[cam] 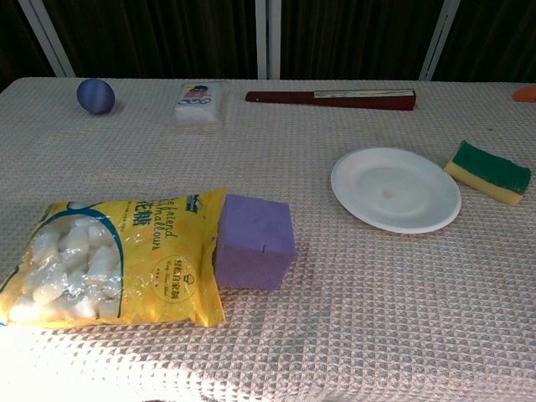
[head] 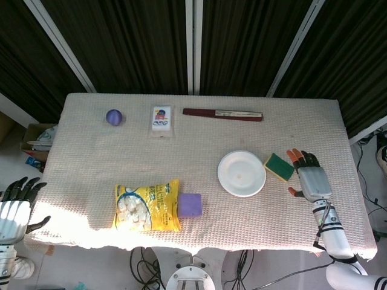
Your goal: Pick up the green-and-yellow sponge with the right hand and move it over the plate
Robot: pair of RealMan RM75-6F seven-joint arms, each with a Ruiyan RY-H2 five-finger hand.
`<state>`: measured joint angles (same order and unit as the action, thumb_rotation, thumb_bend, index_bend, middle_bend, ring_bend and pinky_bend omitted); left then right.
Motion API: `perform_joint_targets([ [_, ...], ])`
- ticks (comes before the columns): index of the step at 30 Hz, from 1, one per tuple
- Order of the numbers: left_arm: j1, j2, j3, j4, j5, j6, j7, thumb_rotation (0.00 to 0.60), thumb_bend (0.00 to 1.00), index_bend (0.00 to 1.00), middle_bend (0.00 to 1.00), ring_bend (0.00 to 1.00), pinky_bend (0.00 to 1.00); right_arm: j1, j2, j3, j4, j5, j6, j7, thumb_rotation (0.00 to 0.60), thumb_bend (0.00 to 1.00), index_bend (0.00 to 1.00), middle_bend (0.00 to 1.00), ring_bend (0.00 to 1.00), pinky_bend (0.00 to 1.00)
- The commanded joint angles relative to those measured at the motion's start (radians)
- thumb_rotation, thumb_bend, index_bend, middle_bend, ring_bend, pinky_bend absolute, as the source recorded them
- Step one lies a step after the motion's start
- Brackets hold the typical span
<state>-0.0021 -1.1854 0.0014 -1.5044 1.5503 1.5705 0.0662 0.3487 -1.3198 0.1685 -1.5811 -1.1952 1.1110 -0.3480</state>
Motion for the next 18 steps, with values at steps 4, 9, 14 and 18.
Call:
perform_joint_targets([
  [4,-0.005,-0.004,-0.001,0.008,-0.005,-0.014,-0.007,0.600,0.02,0.21,0.15,0.08,0.13,0.069,-0.110,0.014,0.132,0.080,-0.074,-0.035,0.600,0.07,0.00,0.05,0.00,0.10],
  [9,-0.007,-0.005,-0.005,0.011,-0.012,-0.018,-0.013,0.600,0.02,0.21,0.15,0.08,0.13,0.099,-0.160,0.015,0.212,0.101,-0.101,-0.034,0.600,0.07,0.00,0.06,0.00,0.10],
  [14,-0.005,-0.006,-0.006,0.013,-0.018,-0.019,-0.015,0.600,0.02,0.21,0.15,0.08,0.13,0.124,-0.187,0.023,0.287,0.118,-0.128,-0.018,0.600,0.07,0.00,0.06,0.00,0.10],
  [18,-0.003,-0.003,-0.003,0.010,-0.019,-0.021,-0.015,0.600,0.02,0.22,0.15,0.08,0.13,0.144,-0.194,0.036,0.340,0.119,-0.141,0.006,0.600,0.07,0.00,0.09,0.00,0.12],
])
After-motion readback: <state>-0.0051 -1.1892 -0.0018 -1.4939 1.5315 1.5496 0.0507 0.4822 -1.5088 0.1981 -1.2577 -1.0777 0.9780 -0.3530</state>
